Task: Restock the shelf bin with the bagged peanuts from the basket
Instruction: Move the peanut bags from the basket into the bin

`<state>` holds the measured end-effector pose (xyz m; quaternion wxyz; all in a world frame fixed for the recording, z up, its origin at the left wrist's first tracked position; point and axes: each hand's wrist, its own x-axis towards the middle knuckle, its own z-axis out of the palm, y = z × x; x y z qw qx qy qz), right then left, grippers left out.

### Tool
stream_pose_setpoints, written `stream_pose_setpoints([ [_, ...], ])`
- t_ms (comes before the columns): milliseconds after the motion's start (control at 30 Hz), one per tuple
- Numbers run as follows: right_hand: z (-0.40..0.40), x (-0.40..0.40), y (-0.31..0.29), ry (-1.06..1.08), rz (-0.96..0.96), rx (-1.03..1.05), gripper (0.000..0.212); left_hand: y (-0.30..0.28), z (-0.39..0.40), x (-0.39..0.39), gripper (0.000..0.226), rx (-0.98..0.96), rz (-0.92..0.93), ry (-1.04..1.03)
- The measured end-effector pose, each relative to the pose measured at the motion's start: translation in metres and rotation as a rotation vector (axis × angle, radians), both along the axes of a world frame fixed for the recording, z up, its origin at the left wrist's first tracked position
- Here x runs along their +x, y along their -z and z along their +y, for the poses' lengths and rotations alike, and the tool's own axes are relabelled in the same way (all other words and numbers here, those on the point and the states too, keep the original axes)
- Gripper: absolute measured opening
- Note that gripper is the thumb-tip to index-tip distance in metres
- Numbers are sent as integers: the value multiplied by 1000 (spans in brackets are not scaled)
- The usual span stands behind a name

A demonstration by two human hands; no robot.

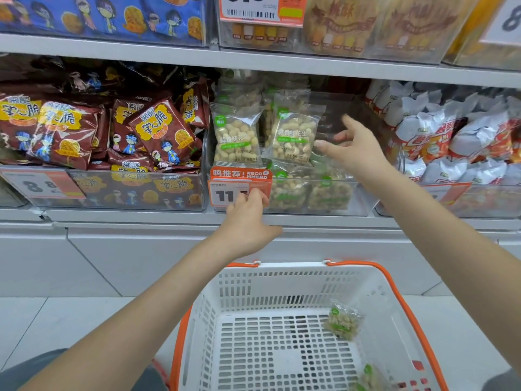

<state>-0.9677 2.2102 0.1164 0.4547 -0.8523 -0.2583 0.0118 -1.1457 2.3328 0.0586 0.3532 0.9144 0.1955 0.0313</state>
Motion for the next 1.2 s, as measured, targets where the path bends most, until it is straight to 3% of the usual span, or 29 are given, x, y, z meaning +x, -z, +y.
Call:
stream_pose_setpoints([
  [133,-52,-30,18,17,-96,299,48,20,-20,5,43,-10,54,101],
  [200,-85,-44,46,54,-121,344,32,37,-35,7,39,-10,111,194],
  [300,-132,-61,116,186,-7,257,19,77,-58,8,31,-29,204,297],
  [367,-157,-69,168,190,127,33,17,110,-73,11,29,-34,287,326],
  [467,-187,-77,237,-10,337,-535,32,162,-102,20,26,-79,337,310],
  [533,-206,-82,279,-170,274,-936,49,194,-125,31,28,-122,363,287],
  [600,-220,-86,313,-280,179,-1180,56,224,-144,43,35,-159,410,259],
  [700,-231,-92,352,-342,190,-1320,53,263,-162,64,51,-195,515,241],
  [800,-228,-100,375,-424,165,-1472,74,290,-168,84,67,-263,573,123],
  [1000,-214,-92,385,-671,175,-1628,87,326,-175,112,88,-431,513,-6],
  [1100,-208,-88,387,-791,173,-1681,90,335,-184,119,73,-636,427,-129],
  [1200,-208,-80,387,-839,189,-1674,95,344,-197,124,64,-686,380,-255],
])
